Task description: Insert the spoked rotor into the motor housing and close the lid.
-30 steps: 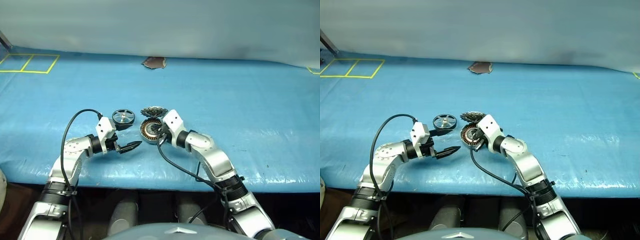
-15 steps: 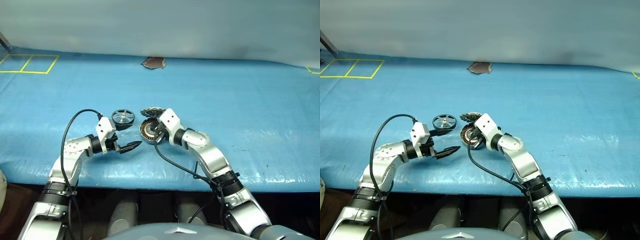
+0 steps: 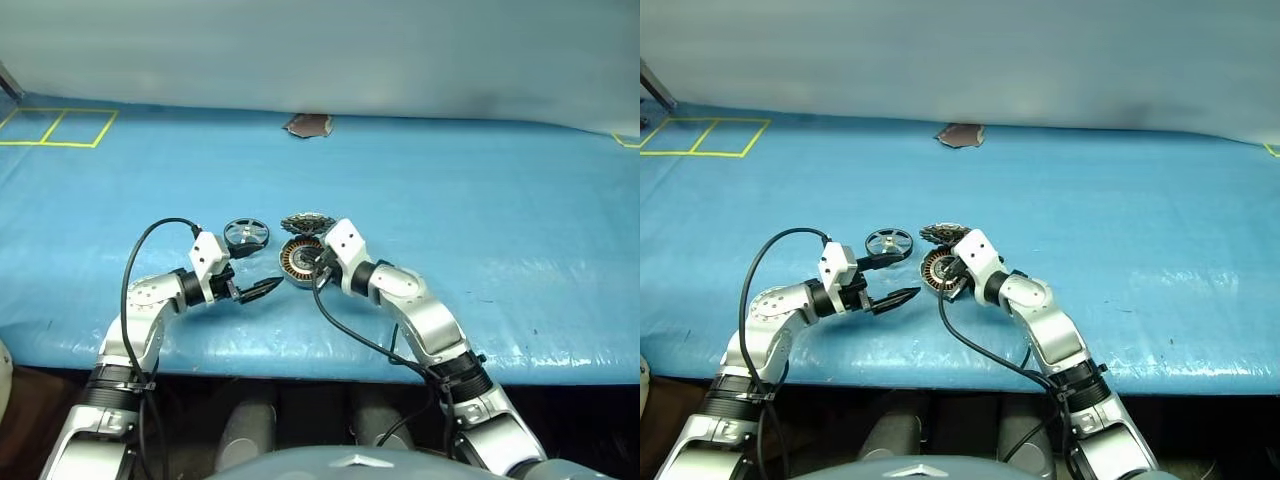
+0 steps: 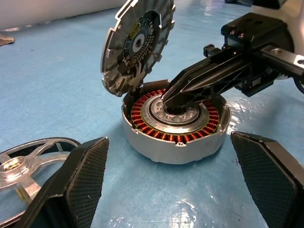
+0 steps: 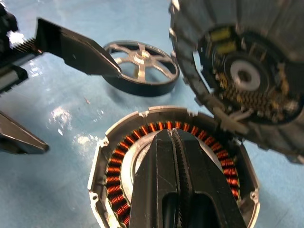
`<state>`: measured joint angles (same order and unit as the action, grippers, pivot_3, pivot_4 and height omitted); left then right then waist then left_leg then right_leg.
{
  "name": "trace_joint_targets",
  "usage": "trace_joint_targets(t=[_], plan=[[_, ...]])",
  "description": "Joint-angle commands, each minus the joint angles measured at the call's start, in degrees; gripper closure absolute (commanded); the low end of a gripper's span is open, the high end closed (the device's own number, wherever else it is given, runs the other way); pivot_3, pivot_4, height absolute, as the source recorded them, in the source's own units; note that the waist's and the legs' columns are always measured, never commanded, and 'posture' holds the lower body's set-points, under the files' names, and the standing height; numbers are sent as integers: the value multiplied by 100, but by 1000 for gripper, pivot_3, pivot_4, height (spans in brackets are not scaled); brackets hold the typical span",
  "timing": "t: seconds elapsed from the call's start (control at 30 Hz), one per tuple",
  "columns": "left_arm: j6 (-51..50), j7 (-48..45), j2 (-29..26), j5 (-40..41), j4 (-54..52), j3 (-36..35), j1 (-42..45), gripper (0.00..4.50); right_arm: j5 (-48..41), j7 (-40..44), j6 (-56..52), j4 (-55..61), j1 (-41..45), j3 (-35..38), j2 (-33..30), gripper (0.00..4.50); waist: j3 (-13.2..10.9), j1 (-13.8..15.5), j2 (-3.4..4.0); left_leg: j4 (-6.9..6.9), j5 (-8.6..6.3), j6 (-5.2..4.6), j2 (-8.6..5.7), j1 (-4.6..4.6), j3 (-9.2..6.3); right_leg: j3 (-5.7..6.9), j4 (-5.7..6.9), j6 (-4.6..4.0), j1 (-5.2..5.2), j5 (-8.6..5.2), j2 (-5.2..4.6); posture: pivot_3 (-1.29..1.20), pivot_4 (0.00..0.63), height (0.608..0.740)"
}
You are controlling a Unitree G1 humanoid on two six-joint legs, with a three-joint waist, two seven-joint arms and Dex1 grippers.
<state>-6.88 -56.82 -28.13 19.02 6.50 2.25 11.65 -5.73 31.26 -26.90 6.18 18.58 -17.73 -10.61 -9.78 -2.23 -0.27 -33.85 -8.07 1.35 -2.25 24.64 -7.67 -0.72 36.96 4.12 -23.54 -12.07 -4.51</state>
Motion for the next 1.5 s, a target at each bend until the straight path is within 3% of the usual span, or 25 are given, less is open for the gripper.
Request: trace_joint_targets(t=[0.03,0.33,0.53,0.7,0.97,1.13,1.33,1.5], plan=[[-172,164,7,301,-184,-385,66,0,-225,163,-122,852,-338,30,-167,4411,0,6,0,0,0,0,0,0,-1,0,0,0,0,0,0,0,150,740],[-794,616,-323,62,-480,-454,273,0,-68,89,-312,1721,-955,-62,-710,4411,0,13,0,-5,-1,1,1,2,-3,1,0,0,1,-1,-1,0,150,740],[-1320,990,-344,28,-402,-523,745,0,-100,-84,-304,1777,-1143,33,-720,4411,0,29,-2,-6,-1,1,-1,6,-3,1,-3,1,0,0,-3,0,150,740],[-1190,785,-486,-63,-389,-431,840,0,-84,-215,-299,1795,-1194,44,-676,4411,-1,6,-3,1,-1,1,-1,5,-1,1,-3,0,-3,-1,-2,0,150,740],[-525,331,-1308,-1152,-139,213,1845,0,-43,-218,-210,1698,-1127,11,-646,4411,-4,71,-8,-8,-1,3,0,4,-2,3,-5,0,3,-1,-1,0,150,740],[-23,336,-1655,-2691,640,1229,2873,0,-39,-216,-184,1696,-1093,-10,-598,4411,-5,69,-9,-3,0,2,-4,7,2,0,-5,2,1,0,-3,0,150,740],[699,169,-1469,-3980,1512,2235,3998,0,-98,-101,-272,1703,-1069,-34,-679,4411,-10,47,-18,0,0,0,-3,12,1,1,-5,5,-2,0,3,0,150,740],[737,-124,-1193,-4306,1849,2511,4443,0,-89,-10,-341,1736,-1040,-52,-758,4411,-12,14,-21,-6,1,-1,-3,14,1,1,-5,8,0,1,3,0,150,740]])
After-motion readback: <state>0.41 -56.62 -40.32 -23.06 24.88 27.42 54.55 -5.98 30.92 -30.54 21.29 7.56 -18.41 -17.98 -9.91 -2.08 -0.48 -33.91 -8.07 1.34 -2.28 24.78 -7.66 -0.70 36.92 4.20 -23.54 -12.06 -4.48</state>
